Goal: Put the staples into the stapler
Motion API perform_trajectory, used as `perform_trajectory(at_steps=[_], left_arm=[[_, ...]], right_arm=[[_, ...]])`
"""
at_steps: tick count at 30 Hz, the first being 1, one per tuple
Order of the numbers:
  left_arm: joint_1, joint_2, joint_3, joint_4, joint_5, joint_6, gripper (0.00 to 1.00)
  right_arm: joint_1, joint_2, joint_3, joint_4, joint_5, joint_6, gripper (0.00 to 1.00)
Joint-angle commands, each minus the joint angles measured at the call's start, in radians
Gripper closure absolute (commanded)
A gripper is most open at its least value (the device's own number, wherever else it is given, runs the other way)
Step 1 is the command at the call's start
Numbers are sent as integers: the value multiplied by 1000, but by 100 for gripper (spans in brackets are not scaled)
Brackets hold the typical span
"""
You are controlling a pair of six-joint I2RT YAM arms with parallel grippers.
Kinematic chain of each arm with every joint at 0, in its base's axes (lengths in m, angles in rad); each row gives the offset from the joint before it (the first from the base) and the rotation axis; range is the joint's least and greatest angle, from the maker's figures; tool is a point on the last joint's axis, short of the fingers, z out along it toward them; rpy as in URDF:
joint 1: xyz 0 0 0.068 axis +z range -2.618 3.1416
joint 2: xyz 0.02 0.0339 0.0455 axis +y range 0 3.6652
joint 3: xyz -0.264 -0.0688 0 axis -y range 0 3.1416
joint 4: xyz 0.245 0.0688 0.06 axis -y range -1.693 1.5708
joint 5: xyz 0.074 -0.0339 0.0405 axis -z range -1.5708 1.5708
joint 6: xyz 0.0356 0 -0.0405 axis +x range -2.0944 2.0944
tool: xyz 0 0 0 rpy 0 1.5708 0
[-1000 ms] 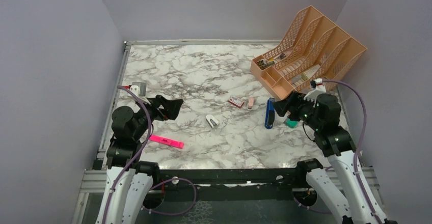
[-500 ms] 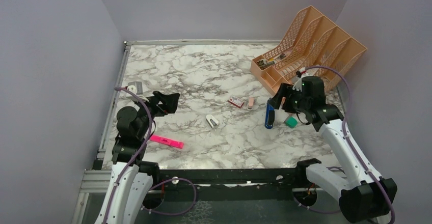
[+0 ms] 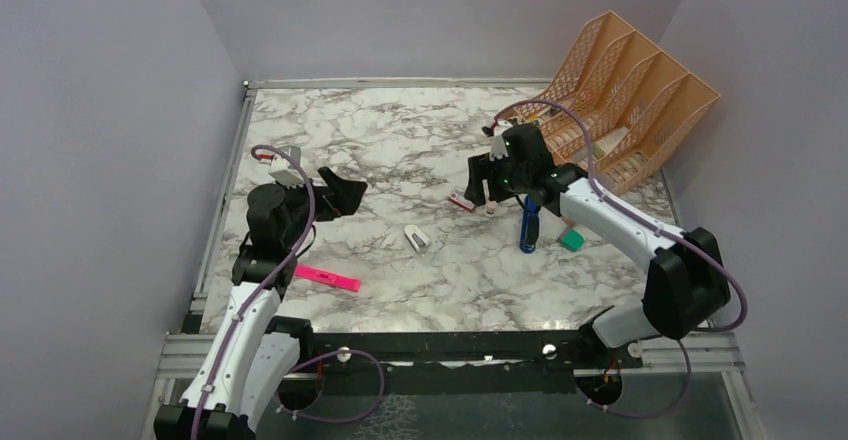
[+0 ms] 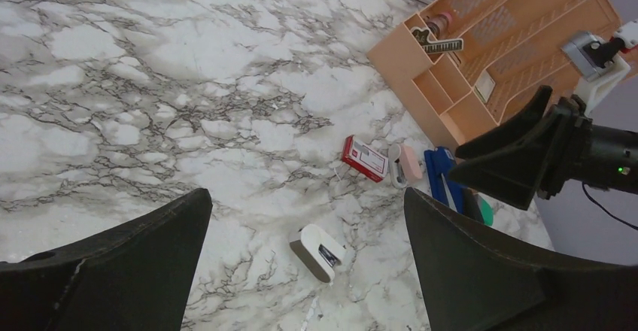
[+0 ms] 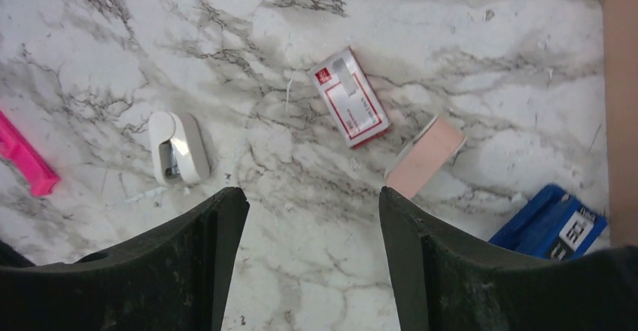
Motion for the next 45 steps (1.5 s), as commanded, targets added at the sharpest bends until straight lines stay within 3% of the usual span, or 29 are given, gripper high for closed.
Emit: perform_trajectory(at_steps=[1, 8, 21, 32, 37, 45], left_arm=[[6, 38, 21, 18, 76, -9, 1], [6, 105, 24, 39, 109, -33, 1], [6, 178, 22, 46, 132, -39, 1], [6, 249, 32, 47, 182, -64, 1], [5, 294, 43, 54, 202, -83, 1], [4, 347, 71, 67, 218, -74, 1]], right_arm=[[9, 127, 81, 83, -81, -258, 25], [12, 331, 215, -8, -132, -390, 24], [19, 453, 218, 12, -174, -549, 26], [18, 523, 249, 3, -67, -561, 43], [18, 505, 233, 29, -61, -551, 34], [18, 414, 189, 115, -89, -531, 29]])
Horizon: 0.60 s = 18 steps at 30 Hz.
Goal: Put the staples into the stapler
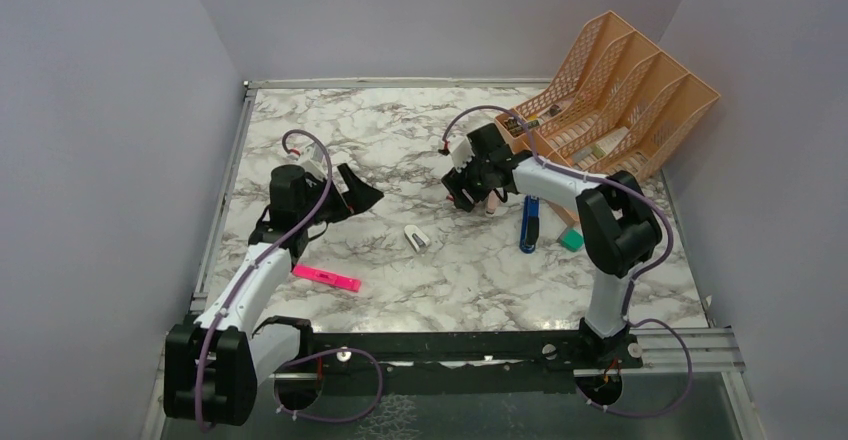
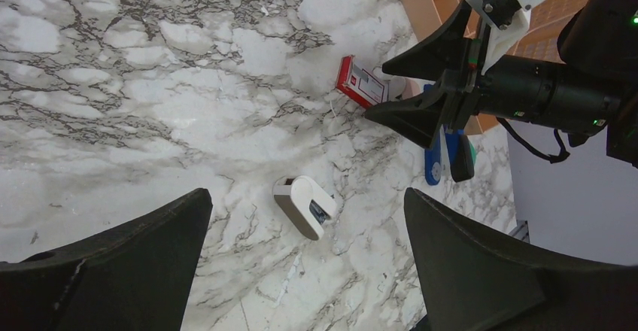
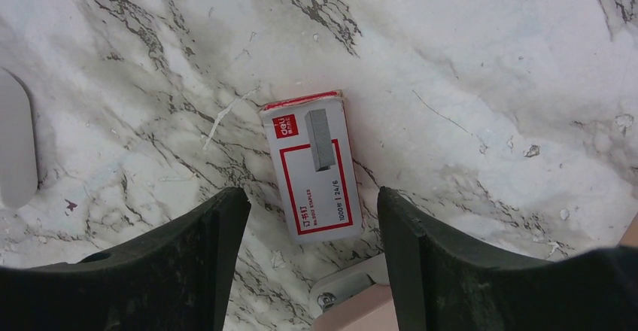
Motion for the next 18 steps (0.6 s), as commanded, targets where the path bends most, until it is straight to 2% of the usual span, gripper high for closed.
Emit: perform_trajectory(at_steps=[1, 7, 11, 18], left_arm=[[3, 18, 47, 48, 45, -4, 1], [-8, 106, 39, 134, 92, -73, 2], [-32, 208, 65, 173, 108, -88, 5], [-85, 358, 126, 242, 95, -142, 8]], right_arm=[[4, -69, -38, 74, -8, -1, 29], [2, -13, -27, 5, -23, -101, 29], [1, -4, -48, 39, -25, -125, 30], [-5, 29, -33, 5, -70, -161, 38]])
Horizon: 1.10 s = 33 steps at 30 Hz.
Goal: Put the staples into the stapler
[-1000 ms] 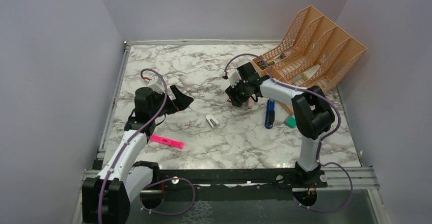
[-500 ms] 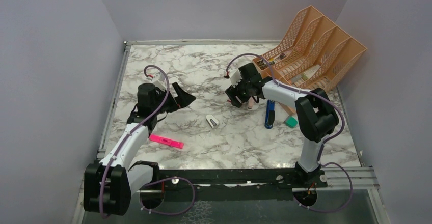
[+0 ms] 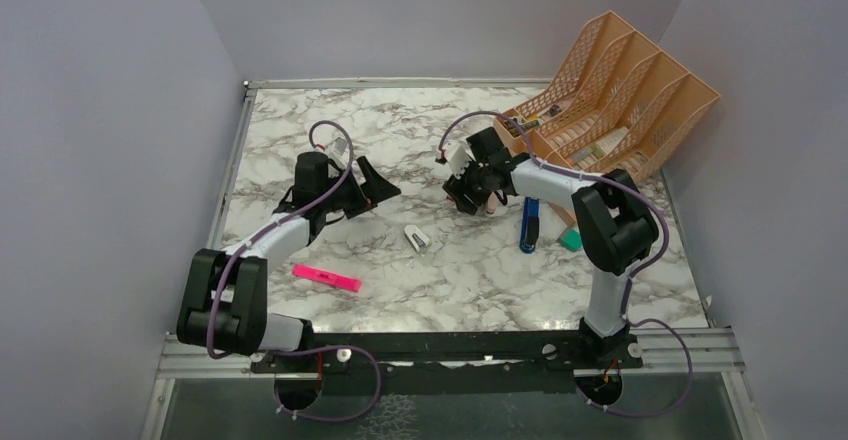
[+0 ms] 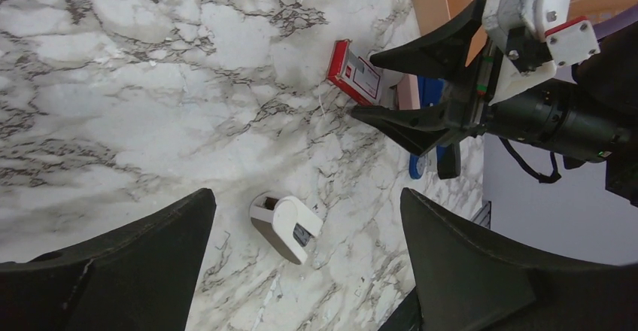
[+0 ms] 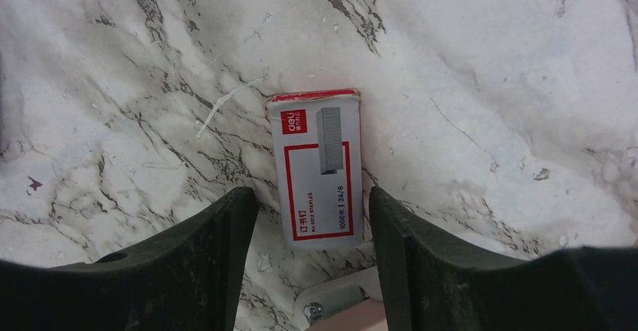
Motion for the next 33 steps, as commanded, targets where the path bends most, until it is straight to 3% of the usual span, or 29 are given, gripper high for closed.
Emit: perform_trajectory(at_steps=[1, 10, 24, 33], left_arm=[[-39, 73, 64, 116, 17, -65, 8], [-81, 277, 175, 157, -21, -128, 22], [-100, 463, 176, 297, 76, -145, 32], [-100, 532, 187, 367, 111, -143, 52]], right_arm=[[-7, 34, -3, -18, -55, -44, 39], [-18, 39, -18, -7, -118, -79, 55], [45, 112, 36, 104, -214, -104, 56], [72, 157, 84, 100, -233, -130, 51]])
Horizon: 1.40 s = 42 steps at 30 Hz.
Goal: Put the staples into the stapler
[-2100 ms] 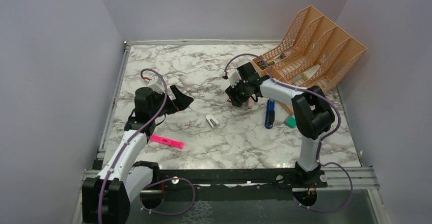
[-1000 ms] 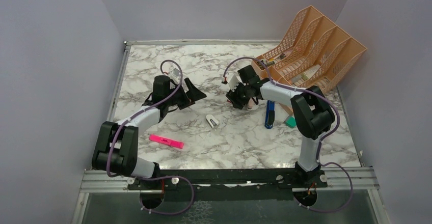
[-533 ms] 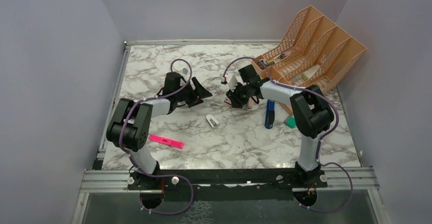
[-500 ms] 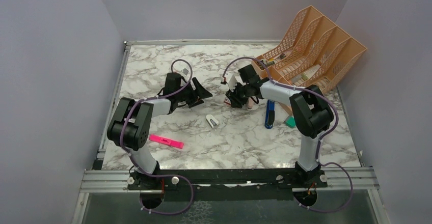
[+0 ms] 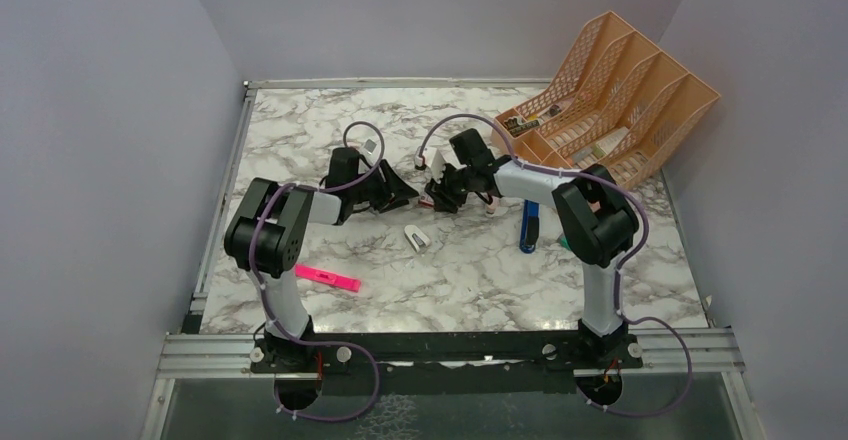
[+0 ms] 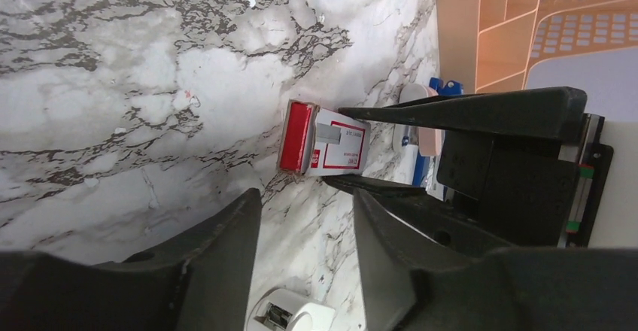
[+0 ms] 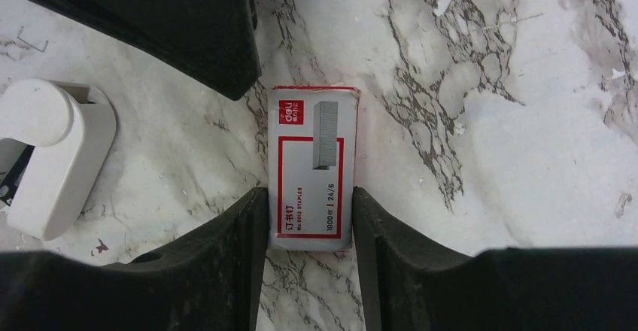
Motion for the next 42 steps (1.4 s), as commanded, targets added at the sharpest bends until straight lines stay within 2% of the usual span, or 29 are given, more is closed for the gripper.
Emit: perform_trajectory(at_steps=[1, 6, 11, 18, 36, 42], left_arm=[[-6, 40, 26, 78, 52, 6, 55], [-6, 84, 48, 97, 63, 20, 67], [-6, 103, 57, 116, 76, 27, 74], [-10, 121, 69, 148, 109, 29, 74], [-27, 175, 71, 188, 166, 8, 76], [-24, 175, 72, 191, 166, 9, 76]], right_arm=[[17, 52, 23, -7, -35, -28, 49], [21, 74, 36, -26, -34, -36, 44], [26, 87, 41, -33, -23, -46, 50], [34, 107, 55, -38, -20, -59, 54], [49, 134, 107, -47, -47, -57, 54], [53, 111, 95, -8, -34, 1, 50]])
